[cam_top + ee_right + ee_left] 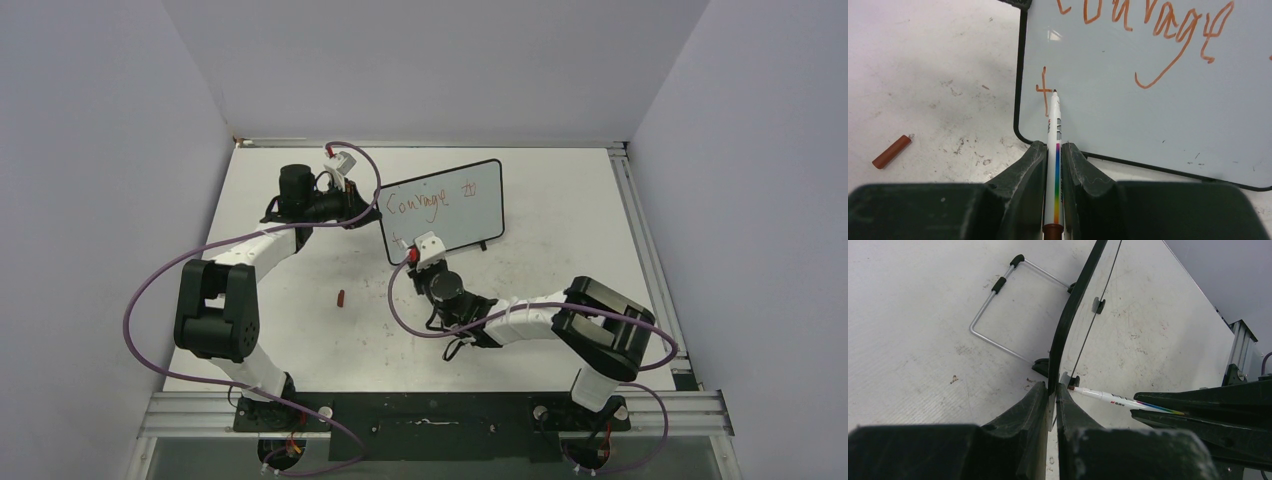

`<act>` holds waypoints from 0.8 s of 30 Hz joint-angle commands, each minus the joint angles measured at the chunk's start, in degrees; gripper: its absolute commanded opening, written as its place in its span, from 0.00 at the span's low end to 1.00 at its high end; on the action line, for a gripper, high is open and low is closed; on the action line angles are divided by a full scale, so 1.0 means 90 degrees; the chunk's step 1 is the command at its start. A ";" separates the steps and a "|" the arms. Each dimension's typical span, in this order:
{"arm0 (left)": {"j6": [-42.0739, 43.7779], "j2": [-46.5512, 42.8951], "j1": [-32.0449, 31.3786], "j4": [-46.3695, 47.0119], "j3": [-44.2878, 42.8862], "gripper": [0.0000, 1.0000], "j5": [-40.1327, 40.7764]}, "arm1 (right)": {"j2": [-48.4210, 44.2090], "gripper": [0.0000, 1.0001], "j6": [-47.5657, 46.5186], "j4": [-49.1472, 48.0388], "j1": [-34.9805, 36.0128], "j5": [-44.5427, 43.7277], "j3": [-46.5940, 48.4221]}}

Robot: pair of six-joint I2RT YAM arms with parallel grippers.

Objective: Write a sentence on the whiteboard

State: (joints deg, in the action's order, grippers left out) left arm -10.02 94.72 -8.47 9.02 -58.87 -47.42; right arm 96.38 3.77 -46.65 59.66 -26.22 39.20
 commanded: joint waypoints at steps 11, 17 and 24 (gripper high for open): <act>-0.0014 -0.0318 0.0043 0.0072 -0.0225 0.00 -0.0188 | 0.0087 0.05 -0.0147 -0.0251 -0.0071 -0.0087 0.0467; -0.0019 -0.0319 0.0043 0.0072 -0.0221 0.00 -0.0198 | 0.0017 0.05 -0.0026 -0.0166 -0.0187 -0.0127 0.0328; -0.0019 -0.0319 0.0044 0.0072 -0.0217 0.00 -0.0200 | 0.0000 0.05 0.0137 -0.0112 -0.0396 0.0013 0.0216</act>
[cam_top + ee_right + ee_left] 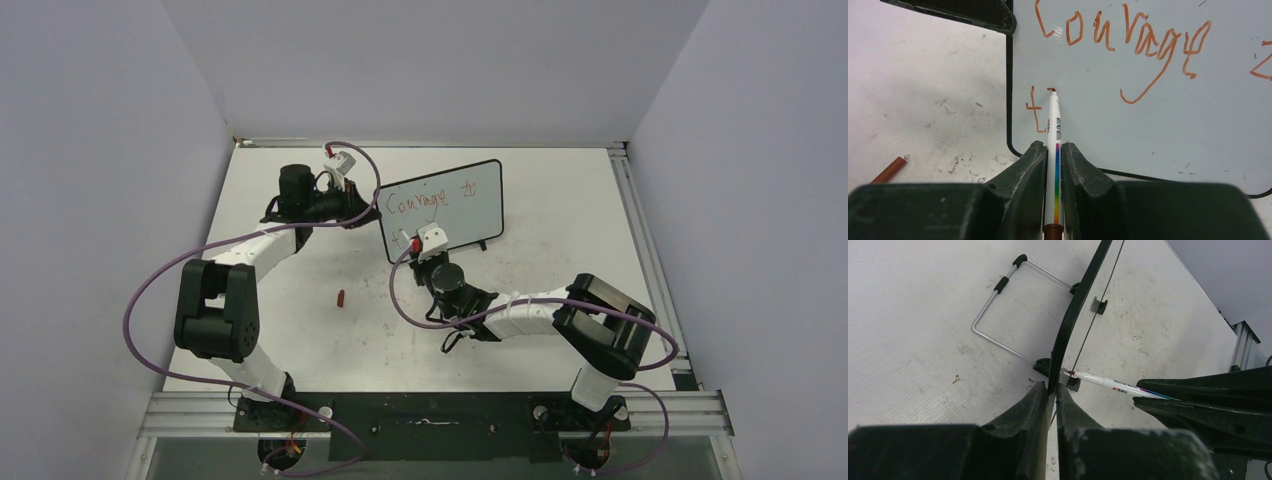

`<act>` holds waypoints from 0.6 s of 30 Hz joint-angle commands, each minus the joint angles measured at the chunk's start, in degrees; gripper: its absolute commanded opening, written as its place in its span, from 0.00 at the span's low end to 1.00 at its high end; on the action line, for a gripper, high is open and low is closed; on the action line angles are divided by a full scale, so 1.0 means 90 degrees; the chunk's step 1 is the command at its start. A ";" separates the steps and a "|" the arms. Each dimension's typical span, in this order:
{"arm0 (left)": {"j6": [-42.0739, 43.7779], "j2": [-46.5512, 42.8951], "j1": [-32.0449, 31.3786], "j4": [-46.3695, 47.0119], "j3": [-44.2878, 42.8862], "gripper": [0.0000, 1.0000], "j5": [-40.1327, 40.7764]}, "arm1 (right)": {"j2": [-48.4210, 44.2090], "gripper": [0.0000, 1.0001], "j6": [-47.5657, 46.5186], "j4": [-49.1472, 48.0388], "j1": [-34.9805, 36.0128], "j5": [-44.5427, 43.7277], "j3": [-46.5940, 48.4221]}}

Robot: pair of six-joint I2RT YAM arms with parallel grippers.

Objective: Write a sentence on the whiteboard

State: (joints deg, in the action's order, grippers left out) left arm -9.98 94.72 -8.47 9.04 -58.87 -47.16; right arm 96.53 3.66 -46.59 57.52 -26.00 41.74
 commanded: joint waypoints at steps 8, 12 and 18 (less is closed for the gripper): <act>-0.0024 -0.0320 0.0050 0.0080 -0.0219 0.00 -0.0227 | -0.0025 0.05 0.0262 0.0109 -0.0137 0.0080 -0.0291; -0.0024 -0.0328 0.0044 0.0080 -0.0218 0.00 -0.0229 | 0.0014 0.05 0.0316 0.0098 -0.0066 0.0140 -0.0449; -0.0024 -0.0319 0.0043 0.0080 -0.0213 0.00 -0.0224 | 0.0109 0.05 0.0316 0.0021 -0.0024 0.0069 -0.0435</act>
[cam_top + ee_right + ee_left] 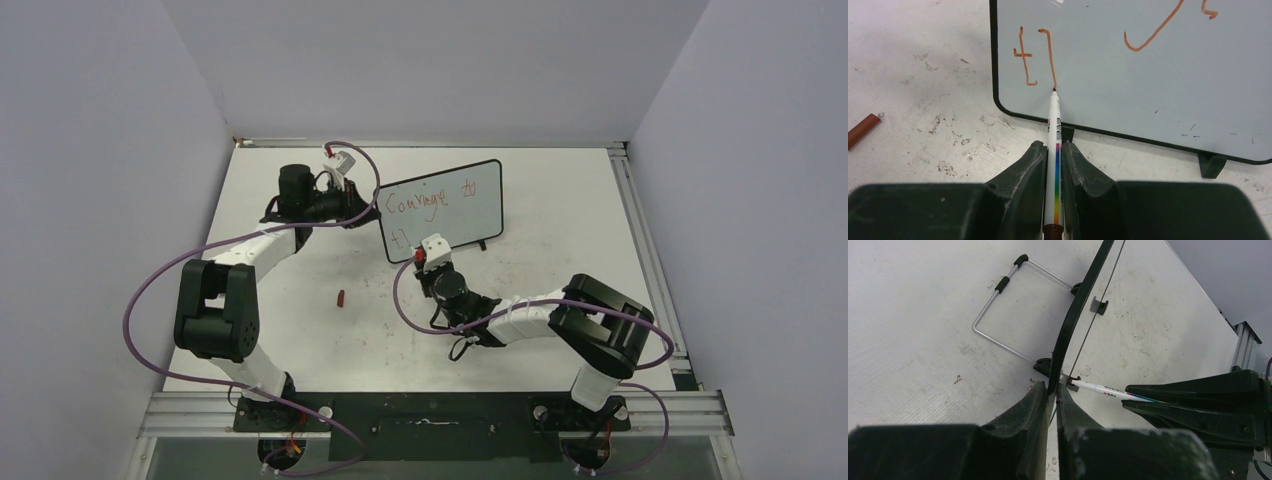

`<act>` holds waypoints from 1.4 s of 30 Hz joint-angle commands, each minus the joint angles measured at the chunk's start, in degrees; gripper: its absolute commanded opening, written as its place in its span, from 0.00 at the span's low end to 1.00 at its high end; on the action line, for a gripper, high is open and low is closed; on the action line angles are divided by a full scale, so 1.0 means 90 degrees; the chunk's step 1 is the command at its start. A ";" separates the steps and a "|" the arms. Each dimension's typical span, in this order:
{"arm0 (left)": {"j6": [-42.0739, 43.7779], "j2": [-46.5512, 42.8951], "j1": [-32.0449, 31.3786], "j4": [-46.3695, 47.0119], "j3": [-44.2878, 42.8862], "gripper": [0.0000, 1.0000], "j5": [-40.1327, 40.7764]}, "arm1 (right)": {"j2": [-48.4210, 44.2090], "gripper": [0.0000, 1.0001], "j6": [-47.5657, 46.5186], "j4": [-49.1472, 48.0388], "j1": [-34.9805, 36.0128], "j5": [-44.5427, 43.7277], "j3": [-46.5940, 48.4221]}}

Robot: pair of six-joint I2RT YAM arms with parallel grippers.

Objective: Write a sentence on the whiteboard

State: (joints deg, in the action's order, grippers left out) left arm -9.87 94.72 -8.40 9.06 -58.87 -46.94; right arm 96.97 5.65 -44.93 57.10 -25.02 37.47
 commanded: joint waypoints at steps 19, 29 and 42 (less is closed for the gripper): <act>-0.0036 -0.0337 0.0038 0.0078 -0.0221 0.00 -0.0249 | -0.0155 0.05 -0.0068 -0.0244 -0.0261 -0.0258 0.0484; -0.0036 -0.0339 0.0036 0.0077 -0.0209 0.00 -0.0248 | -0.0276 0.05 0.0000 -0.0244 -0.0288 -0.0197 0.0226; -0.0027 -0.0329 0.0035 0.0068 -0.0221 0.00 -0.0252 | -0.0712 0.05 -0.0033 -0.0623 -0.0188 -0.0148 -0.0068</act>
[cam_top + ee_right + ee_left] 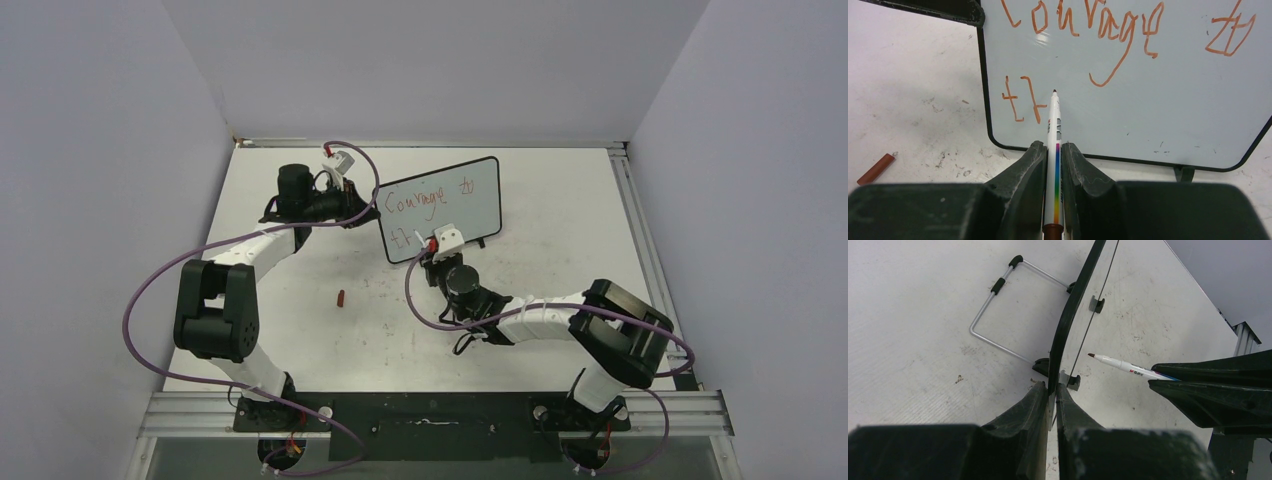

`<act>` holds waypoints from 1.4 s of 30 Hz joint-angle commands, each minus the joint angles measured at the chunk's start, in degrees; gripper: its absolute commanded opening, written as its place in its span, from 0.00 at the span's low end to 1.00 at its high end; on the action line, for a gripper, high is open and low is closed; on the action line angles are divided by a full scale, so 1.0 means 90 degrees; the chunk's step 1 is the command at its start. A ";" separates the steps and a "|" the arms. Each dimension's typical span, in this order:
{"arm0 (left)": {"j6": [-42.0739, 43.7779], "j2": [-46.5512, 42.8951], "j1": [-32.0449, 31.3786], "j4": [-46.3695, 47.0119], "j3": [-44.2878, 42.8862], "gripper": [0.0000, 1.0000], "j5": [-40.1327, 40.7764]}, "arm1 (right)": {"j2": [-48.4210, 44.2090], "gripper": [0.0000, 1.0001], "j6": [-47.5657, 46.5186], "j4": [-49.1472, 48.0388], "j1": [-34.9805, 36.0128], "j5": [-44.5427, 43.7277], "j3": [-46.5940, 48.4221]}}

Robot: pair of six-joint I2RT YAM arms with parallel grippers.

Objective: Write a sentence on the whiteboard

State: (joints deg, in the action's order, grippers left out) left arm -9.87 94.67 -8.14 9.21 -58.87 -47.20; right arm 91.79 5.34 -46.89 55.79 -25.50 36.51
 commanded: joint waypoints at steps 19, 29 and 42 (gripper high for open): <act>-0.0008 -0.0285 0.0006 0.0031 -0.0220 0.00 -0.0232 | 0.0447 0.05 0.0010 -0.0513 -0.0285 -0.0016 0.0214; -0.0009 -0.0295 0.0006 0.0028 -0.0230 0.00 -0.0242 | 0.0536 0.05 0.0303 -0.0454 -0.0191 -0.0092 -0.0156; 0.0003 -0.0285 0.0006 0.0021 -0.0219 0.00 -0.0234 | 0.0014 0.05 0.0119 -0.0616 -0.0086 -0.0430 -0.0268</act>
State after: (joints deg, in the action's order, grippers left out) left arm -9.82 94.63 -8.14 9.19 -58.87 -47.05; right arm 95.66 6.79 -49.54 54.52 -26.79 34.44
